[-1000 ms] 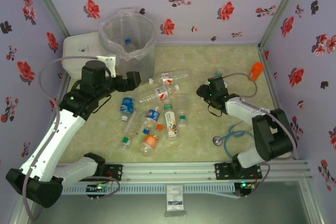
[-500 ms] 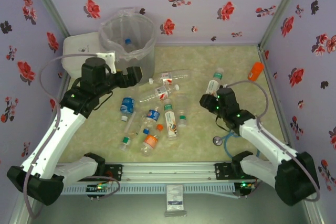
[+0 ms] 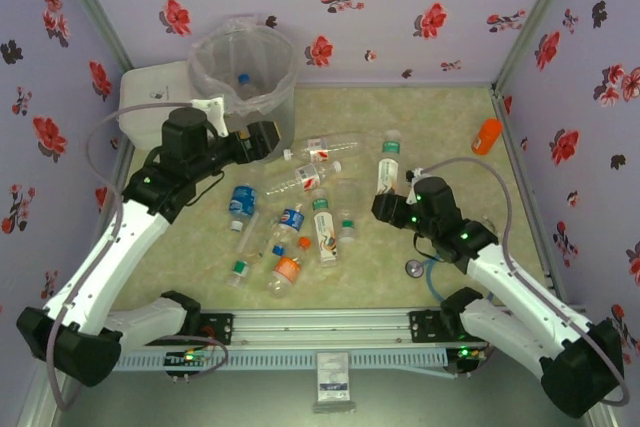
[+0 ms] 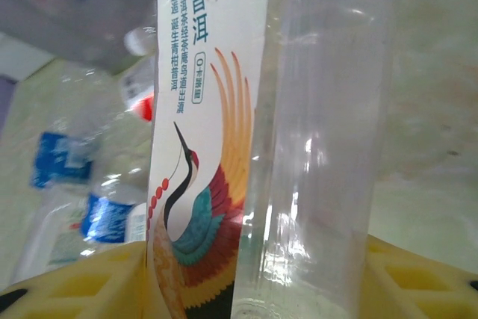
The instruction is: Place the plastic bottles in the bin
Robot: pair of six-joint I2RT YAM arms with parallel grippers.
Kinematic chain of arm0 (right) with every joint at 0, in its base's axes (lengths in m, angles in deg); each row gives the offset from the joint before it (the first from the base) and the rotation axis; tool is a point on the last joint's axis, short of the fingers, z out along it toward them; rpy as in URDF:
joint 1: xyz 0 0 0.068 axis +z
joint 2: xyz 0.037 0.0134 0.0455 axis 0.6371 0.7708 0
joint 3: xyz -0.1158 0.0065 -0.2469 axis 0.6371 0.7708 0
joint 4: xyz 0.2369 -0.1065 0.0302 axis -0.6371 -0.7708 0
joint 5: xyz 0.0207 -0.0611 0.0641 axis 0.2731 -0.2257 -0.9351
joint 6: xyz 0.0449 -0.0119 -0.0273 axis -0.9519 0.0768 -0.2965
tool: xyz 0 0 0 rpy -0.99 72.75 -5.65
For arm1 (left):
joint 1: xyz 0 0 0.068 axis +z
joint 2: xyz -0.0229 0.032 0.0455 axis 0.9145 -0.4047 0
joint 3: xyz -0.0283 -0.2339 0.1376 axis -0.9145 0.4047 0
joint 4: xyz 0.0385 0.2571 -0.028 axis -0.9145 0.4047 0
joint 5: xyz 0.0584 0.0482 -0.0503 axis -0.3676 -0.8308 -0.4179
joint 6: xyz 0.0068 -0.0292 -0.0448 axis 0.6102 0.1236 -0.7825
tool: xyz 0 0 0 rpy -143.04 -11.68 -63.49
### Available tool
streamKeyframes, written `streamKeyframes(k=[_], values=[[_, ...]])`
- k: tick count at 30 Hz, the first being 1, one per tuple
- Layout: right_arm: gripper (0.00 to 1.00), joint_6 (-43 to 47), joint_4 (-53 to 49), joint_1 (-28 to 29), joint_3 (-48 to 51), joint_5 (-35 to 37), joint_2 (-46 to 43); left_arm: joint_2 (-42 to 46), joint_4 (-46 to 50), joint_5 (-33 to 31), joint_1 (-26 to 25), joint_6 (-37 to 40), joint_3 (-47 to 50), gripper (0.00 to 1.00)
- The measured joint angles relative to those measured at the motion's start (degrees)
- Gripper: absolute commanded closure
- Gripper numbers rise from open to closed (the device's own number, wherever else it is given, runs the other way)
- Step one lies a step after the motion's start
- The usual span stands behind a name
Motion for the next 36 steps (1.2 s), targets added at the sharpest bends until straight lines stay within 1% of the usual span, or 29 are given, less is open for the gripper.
streamKeyframes(k=[2, 5, 8, 11, 16, 17, 20, 23, 25, 26, 27, 29, 30, 31, 33, 34, 36], values=[[0.86, 2.4, 0.2, 1.8, -2.1, -3.0, 0.5, -1.0, -1.4, 1.0, -0.8, -1.2, 0.7, 0.00], [0.87, 5.5, 2.4, 6.1, -3.9, -7.2, 1.1, -2.1, -3.3, 2.7, -2.8, -2.6, 1.6, 0.00], [0.87, 8.3, 3.8, 10.2, -6.1, -9.9, 2.3, -2.4, -4.8, 3.8, -5.2, -3.5, 2.1, 0.00], [0.88, 10.8, 5.0, 13.8, -8.7, -10.9, 4.4, -2.5, -7.3, 4.5, -7.0, -4.7, 2.8, 0.00], [0.89, 14.1, 7.6, 19.3, -11.3, -10.8, 6.7, -3.4, -8.7, 4.5, -8.6, -5.8, 3.0, 0.01], [0.89, 14.4, 8.2, 19.8, -11.4, -10.8, 6.9, -3.7, -8.7, 4.5, -8.8, -5.9, 3.0, 0.04], [0.89, 15.3, 9.7, 21.0, -11.4, -10.8, 7.6, -4.4, -9.5, 4.1, -9.1, -6.7, 3.0, 0.19], [0.89, 15.8, 10.1, 21.2, -11.4, -10.5, 8.5, -4.7, -10.0, 3.6, -9.4, -7.1, 3.0, 0.41], [0.86, 16.0, 10.1, 21.2, -11.4, -9.9, 9.1, -4.8, -9.6, 3.0, -9.5, -7.0, 2.9, 0.54], [0.83, 16.2, 10.3, 21.2, -11.4, -9.7, 9.3, -4.9, -9.3, 2.5, -9.6, -7.0, 2.7, 0.57], [0.76, 16.3, 10.3, 21.2, -11.4, -9.4, 9.5, -5.1, -8.8, 2.5, -9.6, -7.3, 2.3, 0.60], [0.52, 16.7, 10.8, 21.2, -11.4, -8.6, 10.0, -5.6, -8.0, 2.2, -9.8, -7.1, 0.8, 0.62], [0.34, 16.9, 11.1, 21.3, -11.5, -8.2, 10.1, -5.8, -7.3, 1.9, -9.8, -6.8, 0.0, 0.62], [0.20, 16.8, 11.2, 21.4, -11.8, -7.9, 10.0, -6.1, -6.6, 1.7, -9.8, -6.5, -0.8, 0.63], [0.03, 16.5, 10.5, 21.5, -12.6, -5.9, 10.0, -6.6, -5.1, 1.3, -9.7, -5.3, -3.3, 0.63], [0.01, 16.4, 9.6, 21.4, -13.2, -4.5, 10.0, -7.1, -3.9, 1.0, -9.4, -4.3, -5.2, 0.63], [0.01, 16.5, 8.3, 21.1, -13.7, -1.8, 9.5, -8.0, -2.1, 0.2, -8.3, -2.4, -9.6, 0.63]])
